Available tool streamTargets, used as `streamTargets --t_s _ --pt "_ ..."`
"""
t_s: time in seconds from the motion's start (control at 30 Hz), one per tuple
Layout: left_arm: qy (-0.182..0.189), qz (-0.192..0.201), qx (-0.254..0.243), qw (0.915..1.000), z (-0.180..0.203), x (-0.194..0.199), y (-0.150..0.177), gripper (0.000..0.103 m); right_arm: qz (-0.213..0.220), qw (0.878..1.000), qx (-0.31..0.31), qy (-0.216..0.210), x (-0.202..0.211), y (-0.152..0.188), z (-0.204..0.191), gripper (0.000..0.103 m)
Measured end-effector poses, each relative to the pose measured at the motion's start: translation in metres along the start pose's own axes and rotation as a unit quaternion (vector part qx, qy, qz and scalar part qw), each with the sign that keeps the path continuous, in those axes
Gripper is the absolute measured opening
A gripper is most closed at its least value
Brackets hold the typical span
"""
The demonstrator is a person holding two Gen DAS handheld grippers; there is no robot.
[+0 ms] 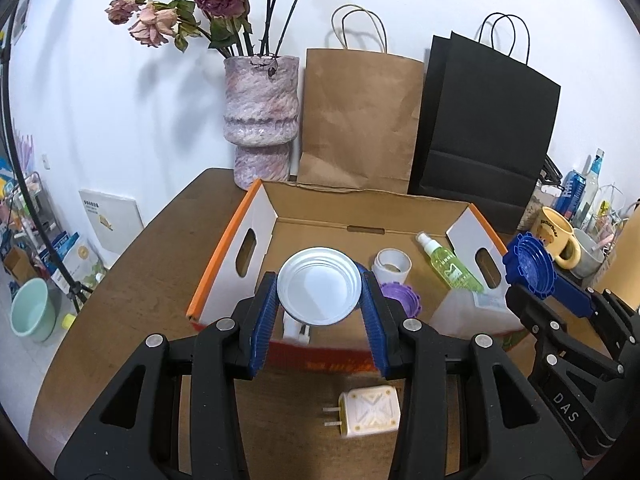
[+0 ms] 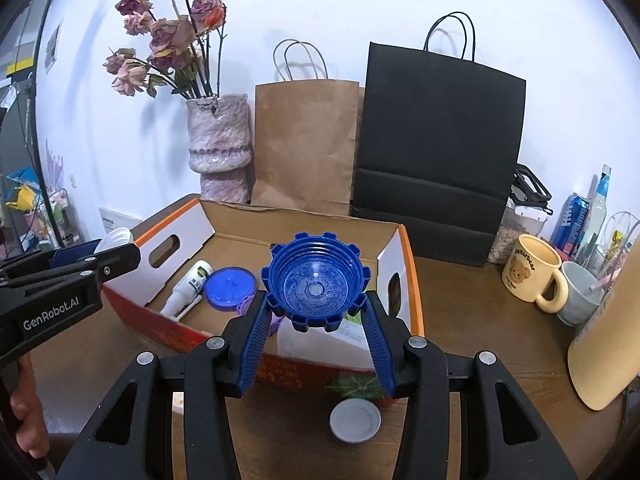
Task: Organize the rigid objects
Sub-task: 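Carry the white lid and blue cap over the box, then open both grippers to drop the white lid and blue cap into the box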
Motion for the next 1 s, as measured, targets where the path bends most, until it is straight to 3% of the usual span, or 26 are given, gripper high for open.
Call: streamTargets --t_s 1.0 --pt "-0.012 -0.013 -0.046 0.9988 0.010 -0.093 -0.009 0.037 -0.041 0.999 -0.015 -0.001 -0.083 0.011 0.022 0.051"
Point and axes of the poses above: each gripper's, at about its wrist camera, not at the fingertips, and x roughly against the way its jaws point, z to its right, y to its underside, the point moved 7 cm from there along -x, roughly the way its jaws point, and after that the axes turned 13 degrees about z, right-handed, at the moved point
